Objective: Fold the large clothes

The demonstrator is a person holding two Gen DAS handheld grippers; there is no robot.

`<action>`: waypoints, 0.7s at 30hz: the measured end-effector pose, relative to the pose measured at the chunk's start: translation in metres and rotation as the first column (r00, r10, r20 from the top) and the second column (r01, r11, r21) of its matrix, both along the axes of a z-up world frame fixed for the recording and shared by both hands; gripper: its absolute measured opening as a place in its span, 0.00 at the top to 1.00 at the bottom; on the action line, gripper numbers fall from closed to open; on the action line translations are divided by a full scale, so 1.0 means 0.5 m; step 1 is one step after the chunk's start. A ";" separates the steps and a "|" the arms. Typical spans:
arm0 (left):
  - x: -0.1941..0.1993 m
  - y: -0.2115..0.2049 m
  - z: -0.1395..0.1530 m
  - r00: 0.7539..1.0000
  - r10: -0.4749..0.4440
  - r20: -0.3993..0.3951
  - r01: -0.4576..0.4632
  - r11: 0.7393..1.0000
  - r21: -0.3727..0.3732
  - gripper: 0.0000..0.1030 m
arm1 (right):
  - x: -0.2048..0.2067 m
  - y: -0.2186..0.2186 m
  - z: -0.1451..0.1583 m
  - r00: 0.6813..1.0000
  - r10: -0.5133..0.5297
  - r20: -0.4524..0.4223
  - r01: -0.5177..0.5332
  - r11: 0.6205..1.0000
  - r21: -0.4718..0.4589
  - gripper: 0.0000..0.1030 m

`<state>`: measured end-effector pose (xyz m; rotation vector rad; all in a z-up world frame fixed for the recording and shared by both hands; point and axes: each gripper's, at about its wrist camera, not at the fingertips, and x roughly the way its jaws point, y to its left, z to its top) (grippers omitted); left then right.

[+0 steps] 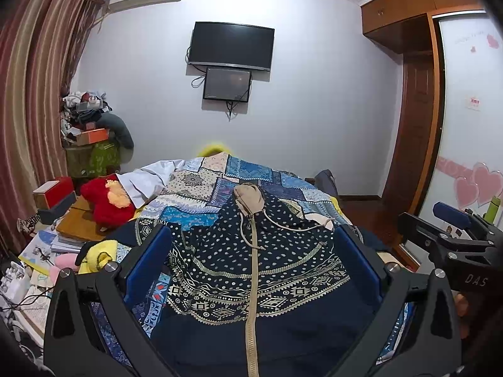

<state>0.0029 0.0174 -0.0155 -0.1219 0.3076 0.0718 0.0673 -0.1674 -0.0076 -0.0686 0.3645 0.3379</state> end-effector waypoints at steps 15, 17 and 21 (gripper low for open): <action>0.005 -0.008 0.007 1.000 -0.003 0.001 0.003 1.000 0.007 0.00 | -0.002 0.002 0.002 1.000 -0.001 0.003 0.001 1.000 -0.002 0.00; 0.005 -0.008 0.009 1.000 -0.005 0.002 0.005 1.000 0.007 0.00 | -0.002 0.002 0.003 1.000 -0.001 0.004 0.001 1.000 -0.003 0.00; 0.004 -0.011 0.011 1.000 -0.007 0.005 0.007 1.000 0.011 0.00 | -0.002 0.001 0.004 1.000 -0.001 0.003 0.001 1.000 -0.002 0.00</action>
